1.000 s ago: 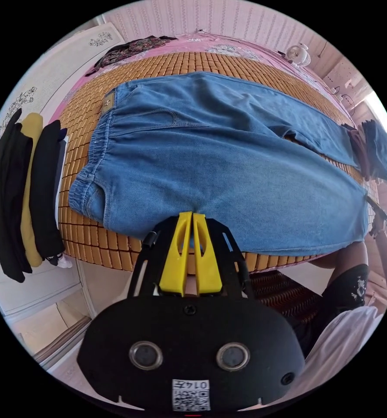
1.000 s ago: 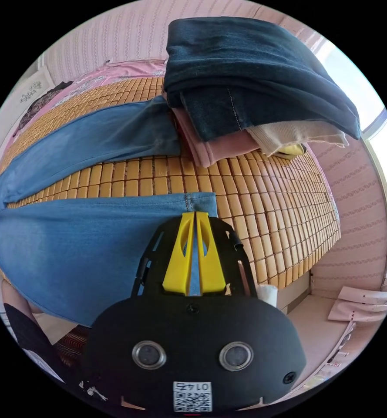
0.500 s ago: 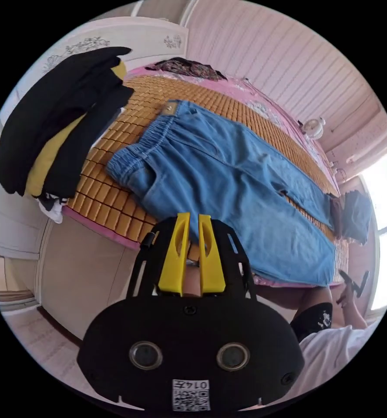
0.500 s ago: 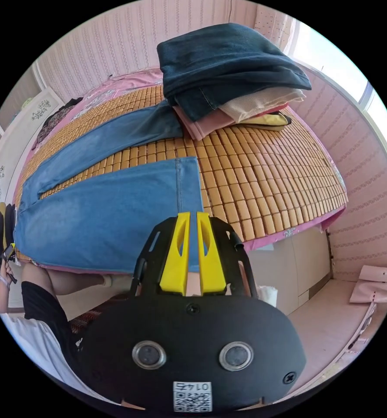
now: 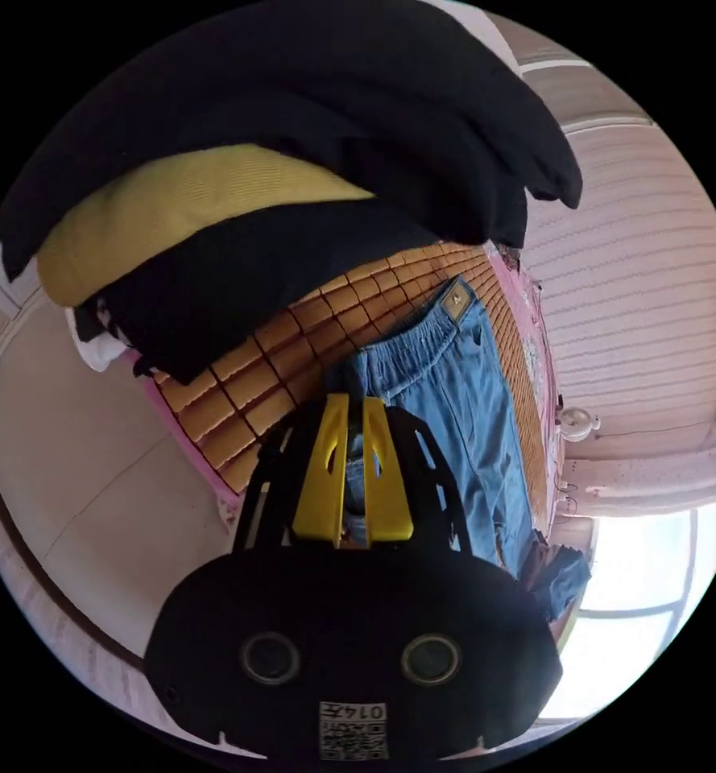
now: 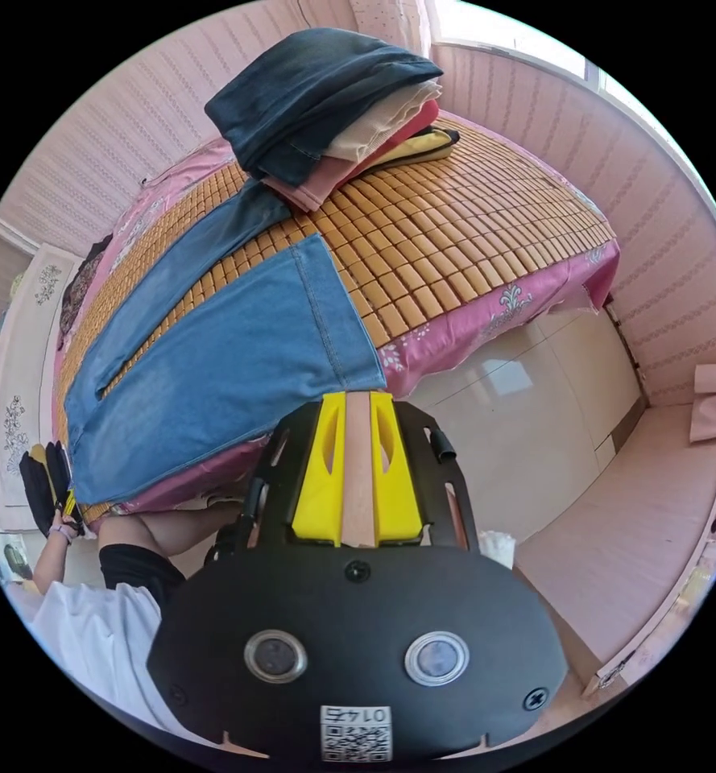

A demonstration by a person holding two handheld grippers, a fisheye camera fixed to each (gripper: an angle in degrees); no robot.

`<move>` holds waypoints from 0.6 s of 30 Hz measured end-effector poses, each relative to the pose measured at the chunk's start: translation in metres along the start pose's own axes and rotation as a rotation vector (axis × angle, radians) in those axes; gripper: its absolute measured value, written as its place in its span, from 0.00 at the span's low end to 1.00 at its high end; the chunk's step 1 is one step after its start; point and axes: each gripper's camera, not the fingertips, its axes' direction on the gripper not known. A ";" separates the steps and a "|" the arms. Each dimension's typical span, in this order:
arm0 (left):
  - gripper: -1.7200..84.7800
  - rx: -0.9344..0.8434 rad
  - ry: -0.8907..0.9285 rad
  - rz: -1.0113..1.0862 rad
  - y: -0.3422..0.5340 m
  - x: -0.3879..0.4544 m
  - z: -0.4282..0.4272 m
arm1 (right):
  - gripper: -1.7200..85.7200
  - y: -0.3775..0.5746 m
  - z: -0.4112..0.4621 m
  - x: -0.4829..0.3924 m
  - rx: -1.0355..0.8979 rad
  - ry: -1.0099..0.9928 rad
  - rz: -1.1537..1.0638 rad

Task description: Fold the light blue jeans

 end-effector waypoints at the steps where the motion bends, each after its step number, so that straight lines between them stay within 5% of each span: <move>1: 0.05 0.058 -0.001 0.015 0.002 -0.002 -0.010 | 0.08 0.000 -0.005 -0.001 0.033 0.004 -0.017; 8: 0.07 0.030 -0.143 0.128 0.019 -0.037 -0.031 | 0.12 -0.021 -0.006 0.005 0.010 -0.056 -0.031; 18: 0.06 0.005 -0.118 0.110 0.014 -0.058 -0.057 | 0.17 -0.054 0.005 0.040 -0.051 -0.120 0.044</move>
